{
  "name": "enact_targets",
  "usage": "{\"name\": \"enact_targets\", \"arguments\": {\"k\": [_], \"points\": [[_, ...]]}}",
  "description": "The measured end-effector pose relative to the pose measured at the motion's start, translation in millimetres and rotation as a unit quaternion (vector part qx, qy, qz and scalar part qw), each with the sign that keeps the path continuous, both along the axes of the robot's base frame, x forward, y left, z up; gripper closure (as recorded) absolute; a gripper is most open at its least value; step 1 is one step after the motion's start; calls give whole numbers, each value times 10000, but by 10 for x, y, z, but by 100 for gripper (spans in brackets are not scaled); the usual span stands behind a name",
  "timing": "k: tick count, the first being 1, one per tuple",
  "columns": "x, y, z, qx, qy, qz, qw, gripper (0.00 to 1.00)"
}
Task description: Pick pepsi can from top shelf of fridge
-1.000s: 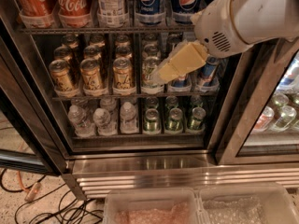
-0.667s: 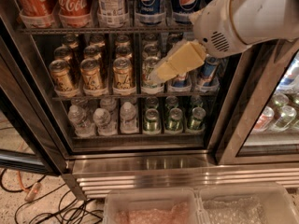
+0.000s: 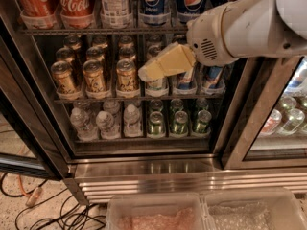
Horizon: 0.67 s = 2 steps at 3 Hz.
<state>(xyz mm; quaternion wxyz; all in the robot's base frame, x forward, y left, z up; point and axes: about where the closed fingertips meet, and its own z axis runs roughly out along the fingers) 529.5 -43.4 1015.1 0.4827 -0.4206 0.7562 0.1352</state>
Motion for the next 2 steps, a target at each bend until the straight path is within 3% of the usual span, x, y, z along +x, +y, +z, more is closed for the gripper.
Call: {"name": "enact_targets", "arguments": {"k": [2], "points": [[148,160,121,820,-270,-360,9956,0]]}}
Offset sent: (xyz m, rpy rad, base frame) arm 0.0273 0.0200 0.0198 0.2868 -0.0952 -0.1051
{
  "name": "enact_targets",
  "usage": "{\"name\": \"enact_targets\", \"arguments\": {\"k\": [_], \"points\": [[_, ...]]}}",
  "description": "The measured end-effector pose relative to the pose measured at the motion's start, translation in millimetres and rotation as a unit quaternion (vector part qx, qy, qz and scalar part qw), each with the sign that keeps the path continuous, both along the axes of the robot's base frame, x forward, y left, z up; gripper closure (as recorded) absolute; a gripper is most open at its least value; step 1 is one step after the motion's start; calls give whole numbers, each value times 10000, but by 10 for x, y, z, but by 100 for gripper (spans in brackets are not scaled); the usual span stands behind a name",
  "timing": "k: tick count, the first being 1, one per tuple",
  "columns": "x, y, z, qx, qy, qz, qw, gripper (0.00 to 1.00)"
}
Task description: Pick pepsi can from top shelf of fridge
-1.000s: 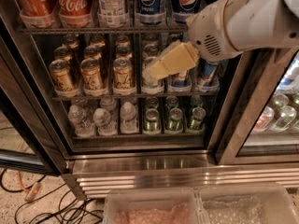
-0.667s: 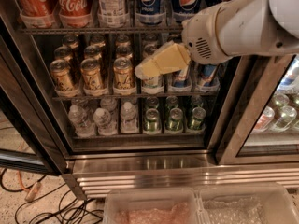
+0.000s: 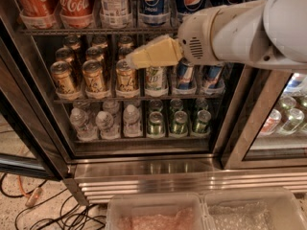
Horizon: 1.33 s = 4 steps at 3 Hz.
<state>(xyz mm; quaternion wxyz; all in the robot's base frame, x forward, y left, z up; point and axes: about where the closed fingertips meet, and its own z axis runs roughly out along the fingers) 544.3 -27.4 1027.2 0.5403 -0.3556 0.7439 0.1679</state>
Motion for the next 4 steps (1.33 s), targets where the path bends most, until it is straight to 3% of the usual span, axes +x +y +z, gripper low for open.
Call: {"name": "enact_targets", "arguments": {"k": [2,4], "points": [[129,136,137,569,-313,-15,9979,0],[206,162,191,726,-432,-148,9963,0]]}}
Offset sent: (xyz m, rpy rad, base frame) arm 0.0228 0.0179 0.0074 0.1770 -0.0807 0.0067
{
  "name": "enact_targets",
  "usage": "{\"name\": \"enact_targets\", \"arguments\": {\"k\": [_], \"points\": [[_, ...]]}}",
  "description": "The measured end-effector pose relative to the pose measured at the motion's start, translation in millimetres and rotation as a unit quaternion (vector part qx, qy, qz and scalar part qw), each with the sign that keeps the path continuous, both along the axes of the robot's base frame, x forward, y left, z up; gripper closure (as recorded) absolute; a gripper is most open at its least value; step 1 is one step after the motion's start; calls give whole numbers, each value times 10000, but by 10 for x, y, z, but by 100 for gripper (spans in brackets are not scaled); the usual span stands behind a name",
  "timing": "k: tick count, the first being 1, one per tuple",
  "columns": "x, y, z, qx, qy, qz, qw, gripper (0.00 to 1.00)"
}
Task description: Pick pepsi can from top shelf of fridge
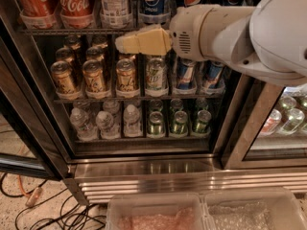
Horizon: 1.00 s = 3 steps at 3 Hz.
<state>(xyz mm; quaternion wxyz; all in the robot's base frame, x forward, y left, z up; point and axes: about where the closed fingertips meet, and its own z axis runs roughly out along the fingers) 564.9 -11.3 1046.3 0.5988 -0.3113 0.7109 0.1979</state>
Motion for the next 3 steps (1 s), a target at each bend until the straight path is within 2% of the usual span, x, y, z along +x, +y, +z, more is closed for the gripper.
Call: {"name": "enact_targets", "arguments": {"k": [1,2,3], "points": [[111,21,80,158,-204,-103,9996,0],[187,42,91,258,-313,-151,9991,17],[237,33,89,295,-396,-209,9986,16]]}}
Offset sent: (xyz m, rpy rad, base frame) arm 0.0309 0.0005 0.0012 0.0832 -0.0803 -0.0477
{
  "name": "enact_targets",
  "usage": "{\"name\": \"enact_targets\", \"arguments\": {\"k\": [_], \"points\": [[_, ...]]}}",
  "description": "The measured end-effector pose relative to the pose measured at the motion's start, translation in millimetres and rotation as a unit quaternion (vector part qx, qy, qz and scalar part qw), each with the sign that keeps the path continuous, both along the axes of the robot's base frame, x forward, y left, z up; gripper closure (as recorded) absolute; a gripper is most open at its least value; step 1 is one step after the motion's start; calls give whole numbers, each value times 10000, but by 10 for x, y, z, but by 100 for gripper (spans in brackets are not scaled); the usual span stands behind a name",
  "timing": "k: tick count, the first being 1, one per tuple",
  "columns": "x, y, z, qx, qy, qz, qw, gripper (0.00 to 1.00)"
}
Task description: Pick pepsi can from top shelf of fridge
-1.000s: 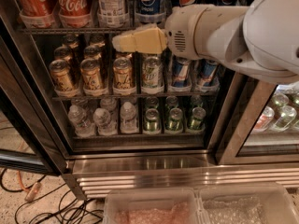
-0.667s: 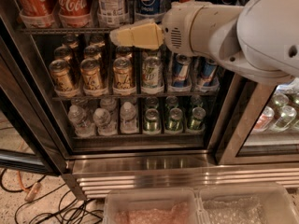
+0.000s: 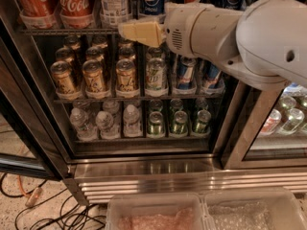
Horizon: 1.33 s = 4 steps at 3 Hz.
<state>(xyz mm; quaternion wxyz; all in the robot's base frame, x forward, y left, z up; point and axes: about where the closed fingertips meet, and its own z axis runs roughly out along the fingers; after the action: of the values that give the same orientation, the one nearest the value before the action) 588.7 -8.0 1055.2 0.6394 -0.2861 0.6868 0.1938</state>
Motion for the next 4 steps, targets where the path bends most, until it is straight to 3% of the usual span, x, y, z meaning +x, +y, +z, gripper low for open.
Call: {"name": "enact_targets", "arguments": {"k": [2,4], "points": [[164,-179,24,45,-166,-321,9993,14],[337,-144,96,335,-326,-446,9979,19]]}}
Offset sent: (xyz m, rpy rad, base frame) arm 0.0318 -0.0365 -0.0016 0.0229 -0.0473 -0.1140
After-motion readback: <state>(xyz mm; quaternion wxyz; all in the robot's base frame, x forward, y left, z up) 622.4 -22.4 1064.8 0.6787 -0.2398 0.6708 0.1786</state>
